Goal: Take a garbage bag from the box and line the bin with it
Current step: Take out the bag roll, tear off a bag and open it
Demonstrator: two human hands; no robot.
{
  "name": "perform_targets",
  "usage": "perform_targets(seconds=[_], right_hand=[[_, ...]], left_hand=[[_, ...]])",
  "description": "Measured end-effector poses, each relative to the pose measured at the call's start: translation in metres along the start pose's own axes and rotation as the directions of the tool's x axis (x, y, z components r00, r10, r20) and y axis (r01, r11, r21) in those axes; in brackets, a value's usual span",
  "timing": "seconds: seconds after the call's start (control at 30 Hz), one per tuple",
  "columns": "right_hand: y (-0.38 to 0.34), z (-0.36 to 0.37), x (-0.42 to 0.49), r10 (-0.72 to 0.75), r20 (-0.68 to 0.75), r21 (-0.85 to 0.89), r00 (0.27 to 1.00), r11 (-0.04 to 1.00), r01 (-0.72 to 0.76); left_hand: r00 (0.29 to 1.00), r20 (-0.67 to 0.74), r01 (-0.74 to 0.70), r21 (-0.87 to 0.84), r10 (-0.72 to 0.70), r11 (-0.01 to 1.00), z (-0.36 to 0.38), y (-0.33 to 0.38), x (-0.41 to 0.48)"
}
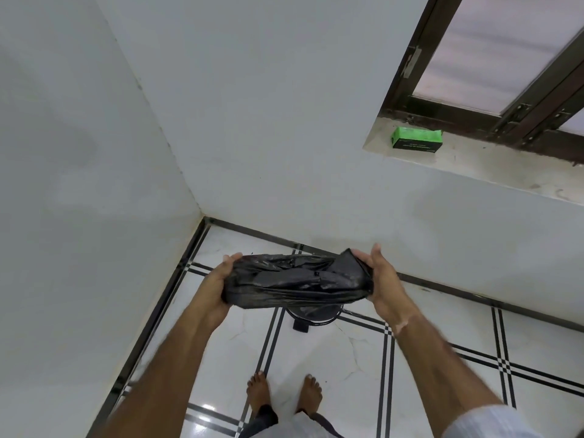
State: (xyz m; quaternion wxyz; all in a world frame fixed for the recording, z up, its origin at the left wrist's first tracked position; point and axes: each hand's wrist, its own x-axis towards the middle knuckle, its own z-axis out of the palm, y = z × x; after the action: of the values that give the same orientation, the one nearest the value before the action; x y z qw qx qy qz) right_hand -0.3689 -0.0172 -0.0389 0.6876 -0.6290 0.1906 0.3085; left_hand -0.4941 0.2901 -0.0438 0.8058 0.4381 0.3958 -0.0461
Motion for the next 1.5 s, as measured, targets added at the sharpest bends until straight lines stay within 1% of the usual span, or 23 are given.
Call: perform_targets(seconds=[0.1, 0.17, 0.23, 0.27, 0.3, 0.33, 0.37, 0.4, 0.5, 0.6, 0.67, 0.7, 0.77, 0.8, 0.83, 0.87, 0.93, 1.0, 1.07, 1.13, 1.27, 1.4, 1.5], right_hand=[[-0.059, 0.052, 0.008, -0.114, 0.057, -0.119, 0.992, 0.986, 0.12], [-0.106, 0.081, 0.016, -0.467, 0.041, -0.243, 0.884, 0.853, 0.462], [-0.126, 0.088, 0.027, -0.894, 0.071, -0.547, 0.443, 0.337, 0.767], [-0.118, 0.086, 0.031, -0.928, 0.202, -0.704, 0.313, 0.085, 0.705], [-0.094, 0.08, 0.037, -0.861, 0.327, -0.826, 0.39, -0.06, 0.56], [-0.052, 0.07, 0.034, -0.658, 0.405, -0.895, 0.635, -0.142, 0.423], [-0.004, 0.052, 0.026, -0.361, 0.364, -0.931, 0.858, -0.103, 0.352], [0.032, 0.037, 0.022, -0.105, 0.263, -0.961, 0.959, 0.058, 0.27], [0.052, 0.022, 0.016, 0.143, 0.199, -0.68, 0.97, 0.732, 0.032], [-0.009, 0.051, 0.028, 0.063, 0.124, -0.26, 0.99, 0.965, -0.029], [-0.057, 0.072, 0.029, -0.246, 0.059, -0.228, 0.967, 0.94, 0.253], [-0.073, 0.077, 0.028, -0.515, 0.01, -0.311, 0.857, 0.813, 0.492], [-0.081, 0.082, 0.016, -0.898, 0.089, -0.545, 0.432, 0.319, 0.776], [-0.07, 0.085, 0.01, -0.936, 0.191, -0.671, 0.295, 0.095, 0.736], [-0.052, 0.088, 0.005, -0.888, 0.31, -0.775, 0.341, -0.028, 0.631], [-0.03, 0.089, 0.002, -0.736, 0.401, -0.848, 0.545, -0.073, 0.525], [0.012, 0.083, -0.01, -0.173, 0.324, -0.941, 0.93, 0.041, 0.335], [0.031, 0.077, -0.02, 0.233, 0.24, -0.883, 0.942, 0.455, 0.113], [0.028, 0.073, -0.021, 0.263, 0.24, -0.607, 0.934, 0.792, -0.067], [0.013, 0.071, -0.016, 0.176, 0.218, -0.297, 0.96, 0.949, -0.107], [-0.017, 0.051, 0.003, 0.058, 0.012, 0.245, 0.998, 0.968, -0.059], [-0.015, 0.038, 0.016, 0.144, -0.068, 0.368, 0.987, 0.923, -0.11], [-0.012, 0.024, 0.026, 0.203, -0.084, 0.395, 0.975, 0.906, -0.155]], left_hand=[[0.978, -0.108, -0.149, 0.226, 0.177, 0.963, 0.06, 0.049, 0.002], [0.896, -0.062, -0.403, 0.301, 0.439, 0.864, 0.094, 0.091, -0.004], [0.732, 0.039, -0.631, 0.414, 0.68, 0.656, 0.11, 0.112, -0.007], [0.691, 0.088, -0.645, 0.523, 0.717, 0.557, 0.11, 0.108, 0.0], [0.729, 0.117, -0.569, 0.652, 0.675, 0.501, 0.105, 0.093, 0.007], [0.829, 0.059, -0.398, 0.76, 0.556, 0.513, 0.093, 0.066, 0.013], [0.923, -0.052, -0.203, 0.777, 0.381, 0.596, 0.075, 0.032, 0.013], [0.965, -0.159, -0.031, 0.715, 0.206, 0.698, 0.057, 0.002, 0.014], [0.969, -0.234, 0.153, 0.321, -0.079, 0.935, 0.019, -0.041, 0.001], [0.959, -0.28, 0.058, 0.041, -0.044, 0.997, 0.022, -0.016, 0.009], [0.94, -0.309, -0.121, 0.093, 0.144, 0.988, 0.038, 0.018, 0.006], [0.905, -0.299, -0.26, 0.176, 0.304, 0.949, 0.046, 0.03, 0.001], [0.778, -0.174, -0.518, 0.365, 0.603, 0.774, 0.053, 0.039, -0.015], [0.733, -0.098, -0.567, 0.459, 0.673, 0.684, 0.053, 0.034, -0.017], [0.744, -0.044, -0.54, 0.547, 0.667, 0.639, 0.049, 0.029, -0.016], [0.807, -0.047, -0.455, 0.585, 0.588, 0.671, 0.045, 0.023, -0.014], [0.926, -0.148, -0.187, 0.62, 0.348, 0.762, 0.026, 0.004, -0.007], [0.957, -0.178, -0.041, 0.699, 0.229, 0.714, 0.002, -0.004, -0.001], [0.972, -0.17, 0.01, 0.722, 0.164, 0.692, -0.017, 0.003, 0.007], [0.973, -0.183, 0.019, 0.672, 0.14, 0.74, -0.03, 0.013, 0.017], [0.991, -0.134, 0.045, 0.453, 0.019, 0.89, -0.041, 0.033, 0.03], [0.984, -0.049, 0.171, -0.007, -0.171, 0.985, -0.042, 0.04, 0.033], [0.984, -0.008, 0.174, -0.15, -0.177, 0.973, -0.052, 0.038, 0.037]])
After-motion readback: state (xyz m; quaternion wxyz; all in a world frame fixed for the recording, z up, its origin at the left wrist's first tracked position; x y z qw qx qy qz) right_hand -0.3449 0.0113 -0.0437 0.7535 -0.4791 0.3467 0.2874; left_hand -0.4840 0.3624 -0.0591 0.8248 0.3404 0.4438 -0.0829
